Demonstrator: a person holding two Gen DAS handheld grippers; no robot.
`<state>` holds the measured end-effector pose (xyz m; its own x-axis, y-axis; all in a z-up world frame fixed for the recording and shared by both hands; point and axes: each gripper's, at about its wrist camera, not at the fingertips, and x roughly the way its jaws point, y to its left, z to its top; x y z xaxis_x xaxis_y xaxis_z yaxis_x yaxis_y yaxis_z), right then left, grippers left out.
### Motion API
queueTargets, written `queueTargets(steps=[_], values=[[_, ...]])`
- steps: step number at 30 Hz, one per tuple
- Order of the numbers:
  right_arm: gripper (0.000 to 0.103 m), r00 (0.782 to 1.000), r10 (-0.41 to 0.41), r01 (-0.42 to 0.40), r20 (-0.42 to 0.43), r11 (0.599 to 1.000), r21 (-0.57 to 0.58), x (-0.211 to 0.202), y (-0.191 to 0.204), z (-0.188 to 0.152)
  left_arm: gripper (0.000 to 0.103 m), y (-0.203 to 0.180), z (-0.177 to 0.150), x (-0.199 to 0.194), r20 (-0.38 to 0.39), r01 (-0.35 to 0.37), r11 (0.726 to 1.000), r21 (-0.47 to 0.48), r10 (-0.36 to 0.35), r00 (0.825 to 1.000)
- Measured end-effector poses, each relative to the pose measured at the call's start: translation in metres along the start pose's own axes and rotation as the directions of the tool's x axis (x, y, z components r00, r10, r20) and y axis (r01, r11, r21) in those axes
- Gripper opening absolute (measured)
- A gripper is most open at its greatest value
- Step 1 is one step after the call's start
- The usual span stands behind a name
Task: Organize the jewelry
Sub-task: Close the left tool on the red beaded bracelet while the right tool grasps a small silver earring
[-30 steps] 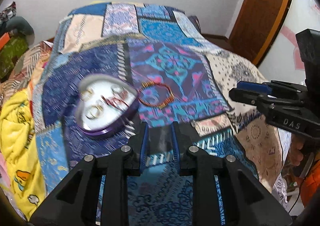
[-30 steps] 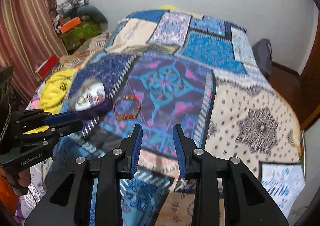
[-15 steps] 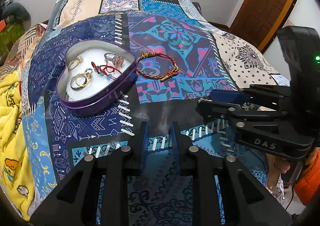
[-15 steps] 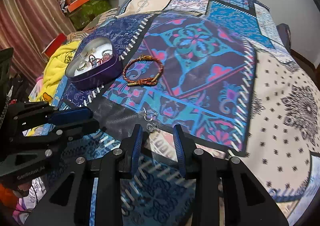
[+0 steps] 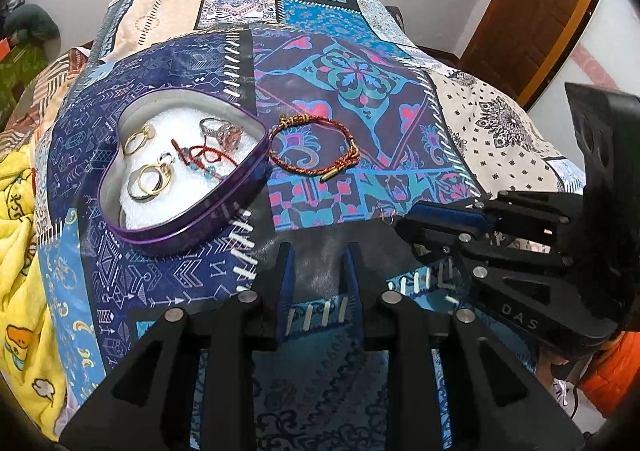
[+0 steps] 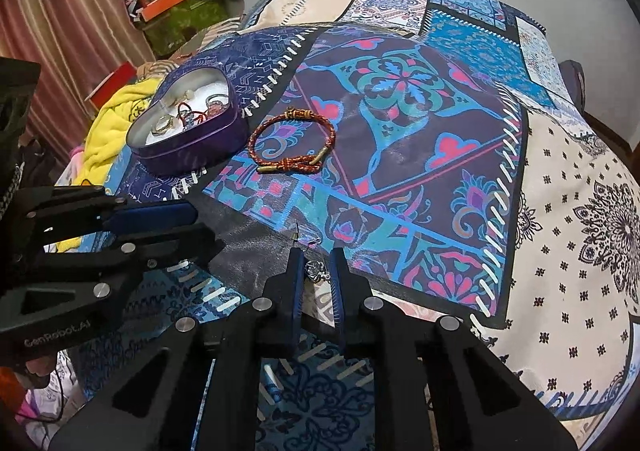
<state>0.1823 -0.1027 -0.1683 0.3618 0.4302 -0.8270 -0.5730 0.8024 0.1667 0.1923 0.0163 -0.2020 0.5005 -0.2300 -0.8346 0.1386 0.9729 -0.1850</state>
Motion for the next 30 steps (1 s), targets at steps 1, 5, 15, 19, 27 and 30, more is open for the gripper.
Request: queueTargets(steps=[1,5,15,19,27,30], values=[[0.011,1.0,-0.002,0.002,0.003,1.0,0.008,-0.001,-0.002,0.0,0.028,0.0,0.001,0.0,0.002,0.001,1.0,-0.002,-0.001,1.0],[0.011,1.0,-0.014,0.013,0.017,0.999,0.047,-0.008,-0.014,0.0,0.028,-0.003,0.009,-0.001,0.014,0.002,1.0,-0.005,-0.002,1.0],[0.011,0.993,-0.061,0.047,0.101,0.99,0.133,-0.041,-0.048,0.003,0.029,-0.025,0.041,0.009,0.061,-0.029,0.997,0.068,0.025,0.998],[0.011,0.99,-0.071,0.051,0.123,0.986,0.161,-0.05,-0.058,0.003,0.029,-0.032,0.048,0.025,0.059,-0.087,0.989,0.119,0.081,0.995],[0.011,0.988,-0.081,0.056,0.128,0.981,0.187,-0.054,-0.075,0.001,0.02,-0.029,0.046,0.05,0.024,-0.092,0.986,0.137,0.09,0.996],[0.011,0.989,-0.079,0.055,0.124,0.98,0.192,-0.054,-0.077,0.0,0.007,-0.026,0.044,0.049,0.013,-0.06,0.991,0.122,0.059,0.998]])
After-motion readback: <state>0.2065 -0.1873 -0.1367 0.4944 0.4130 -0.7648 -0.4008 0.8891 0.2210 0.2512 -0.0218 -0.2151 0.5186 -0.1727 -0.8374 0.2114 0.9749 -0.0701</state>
